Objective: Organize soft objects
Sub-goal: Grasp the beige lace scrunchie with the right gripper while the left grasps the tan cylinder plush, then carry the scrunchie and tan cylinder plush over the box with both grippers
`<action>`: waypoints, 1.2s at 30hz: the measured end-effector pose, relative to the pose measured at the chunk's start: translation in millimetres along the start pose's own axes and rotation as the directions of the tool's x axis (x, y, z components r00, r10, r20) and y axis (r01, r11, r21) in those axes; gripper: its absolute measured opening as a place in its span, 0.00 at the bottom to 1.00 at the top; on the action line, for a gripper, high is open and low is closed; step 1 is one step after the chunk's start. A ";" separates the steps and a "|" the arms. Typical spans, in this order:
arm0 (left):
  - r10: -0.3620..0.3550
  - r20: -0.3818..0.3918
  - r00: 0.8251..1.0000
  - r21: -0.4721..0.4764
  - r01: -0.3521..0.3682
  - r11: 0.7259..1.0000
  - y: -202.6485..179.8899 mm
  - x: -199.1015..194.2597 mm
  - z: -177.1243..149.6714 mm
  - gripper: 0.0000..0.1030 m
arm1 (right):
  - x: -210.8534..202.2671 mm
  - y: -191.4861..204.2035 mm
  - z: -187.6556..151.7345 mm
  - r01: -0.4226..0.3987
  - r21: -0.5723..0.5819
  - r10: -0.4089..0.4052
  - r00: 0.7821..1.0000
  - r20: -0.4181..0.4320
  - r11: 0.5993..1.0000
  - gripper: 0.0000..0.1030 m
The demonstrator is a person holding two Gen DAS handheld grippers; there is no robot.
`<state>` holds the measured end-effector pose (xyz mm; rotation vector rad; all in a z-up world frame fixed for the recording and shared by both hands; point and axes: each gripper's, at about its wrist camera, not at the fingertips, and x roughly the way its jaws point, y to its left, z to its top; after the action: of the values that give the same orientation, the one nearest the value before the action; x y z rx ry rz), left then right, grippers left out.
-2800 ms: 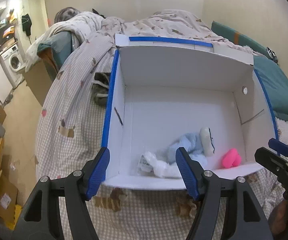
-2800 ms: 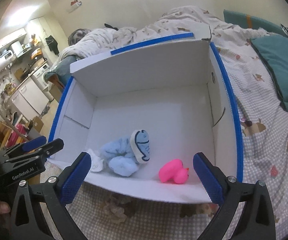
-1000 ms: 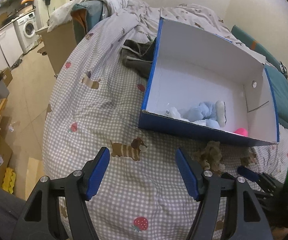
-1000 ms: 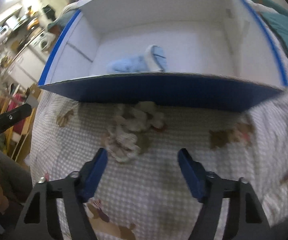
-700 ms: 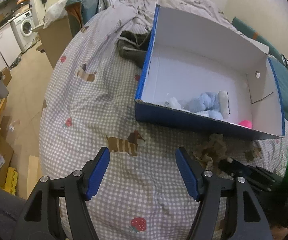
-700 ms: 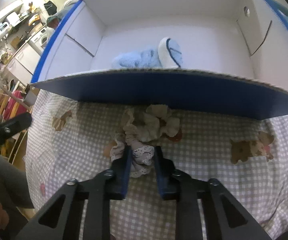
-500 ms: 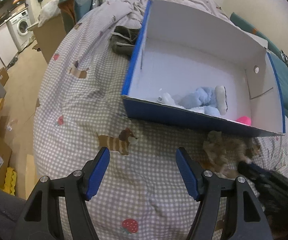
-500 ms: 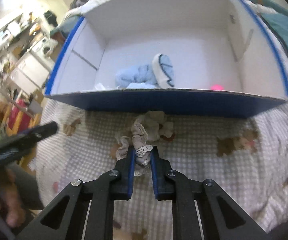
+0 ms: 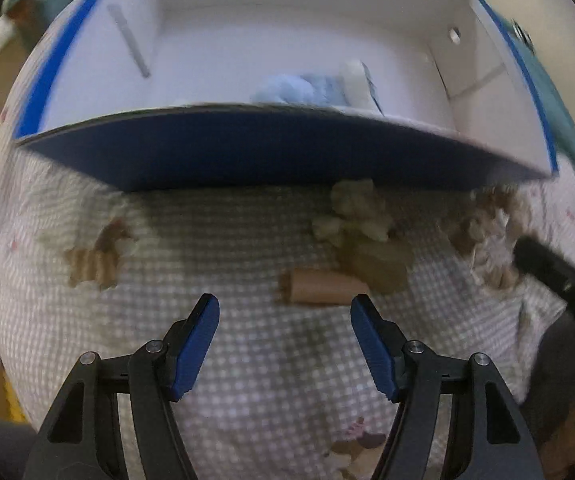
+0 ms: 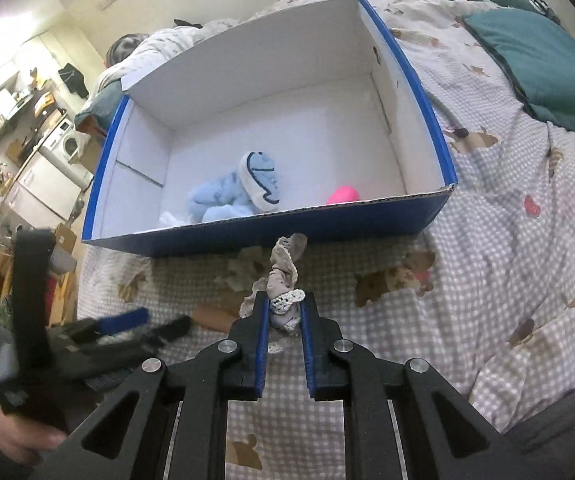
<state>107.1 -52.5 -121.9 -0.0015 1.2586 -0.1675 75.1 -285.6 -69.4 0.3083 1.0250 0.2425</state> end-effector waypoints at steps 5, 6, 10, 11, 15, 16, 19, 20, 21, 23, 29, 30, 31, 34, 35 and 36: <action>0.006 -0.010 1.000 0.015 -0.006 1.000 -4.1 20.2 2.6 0.63 | 0.8 -0.9 -2.3 -0.006 0.000 0.006 1.000 0.000 1.000 0.16; 0.003 -0.008 1.000 0.016 -0.003 1.000 -4.1 22.7 3.4 0.61 | 0.9 -1.4 -2.4 -0.006 0.002 0.006 1.000 0.001 1.000 0.16; -0.042 0.000 0.999 0.015 0.042 0.999 -3.3 26.1 7.3 0.38 | 2.1 -1.8 -2.6 -0.010 0.006 0.010 1.000 0.000 1.000 0.16; -0.069 -0.003 0.998 0.021 0.069 0.997 -4.2 26.4 8.3 0.33 | 2.8 -1.3 -2.8 -0.010 0.004 0.010 1.000 -0.002 1.000 0.16; -0.118 -0.026 0.993 0.095 0.120 0.988 -17.7 25.9 11.2 0.06 | 7.3 2.8 -3.8 -0.006 -0.016 0.006 1.000 -0.013 1.000 0.16; -0.115 -0.011 0.993 0.103 0.116 0.988 -18.3 21.8 10.7 0.06 | 8.2 4.2 -4.4 -0.003 -0.022 0.003 1.000 -0.015 1.000 0.16; -0.098 0.012 0.995 0.078 0.097 0.992 -14.2 8.9 8.3 0.05 | 10.3 7.4 -5.6 0.009 -0.038 -0.010 1.000 -0.021 0.999 0.16; -0.089 0.024 0.996 0.069 0.087 0.994 -11.3 2.6 7.2 0.05 | 10.2 8.1 -5.5 0.009 -0.041 -0.010 1.000 -0.021 0.999 0.16; -0.081 0.034 0.996 0.060 0.079 0.995 -8.9 -3.9 4.8 0.05 | 9.9 8.8 -5.4 0.008 -0.045 -0.008 1.000 -0.018 0.999 0.16; -0.064 0.048 0.997 0.043 0.062 0.997 -4.6 -14.4 1.6 0.05 | 9.1 10.6 -5.8 0.008 -0.053 -0.008 1.000 -0.013 0.999 0.16; -0.022 0.092 0.996 -0.022 0.024 0.999 5.3 -38.7 -19.6 0.05 | 4.9 21.6 -10.9 0.018 -0.095 -0.017 1.000 0.009 0.995 0.16; -0.015 0.096 0.995 -0.038 0.019 0.999 7.8 -40.5 -22.4 0.05 | 4.4 23.9 -11.5 0.023 -0.106 -0.021 1.000 0.012 0.994 0.16; -0.008 0.099 0.995 -0.048 0.013 0.999 11.5 -42.8 -24.9 0.05 | 4.1 25.7 -12.3 0.026 -0.116 -0.024 1.000 0.013 0.993 0.16; 0.012 0.100 0.995 -0.077 -0.005 0.997 21.8 -47.3 -28.6 0.05 | 3.9 29.7 -13.8 0.035 -0.137 -0.034 0.999 0.013 0.990 0.16; 0.018 0.100 0.995 -0.084 -0.009 0.996 26.3 -50.3 -30.1 0.05 | 4.4 31.1 -14.4 0.037 -0.143 -0.036 0.999 0.013 0.989 0.16; 0.024 0.100 0.995 -0.090 -0.015 0.996 28.4 -52.0 -31.6 0.05 | 4.6 32.3 -14.5 0.041 -0.149 -0.039 0.999 0.014 0.988 0.16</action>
<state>65.3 -15.0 -85.0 -0.0733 1.1638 -0.0928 63.1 -252.0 -68.4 0.1528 0.9948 0.2798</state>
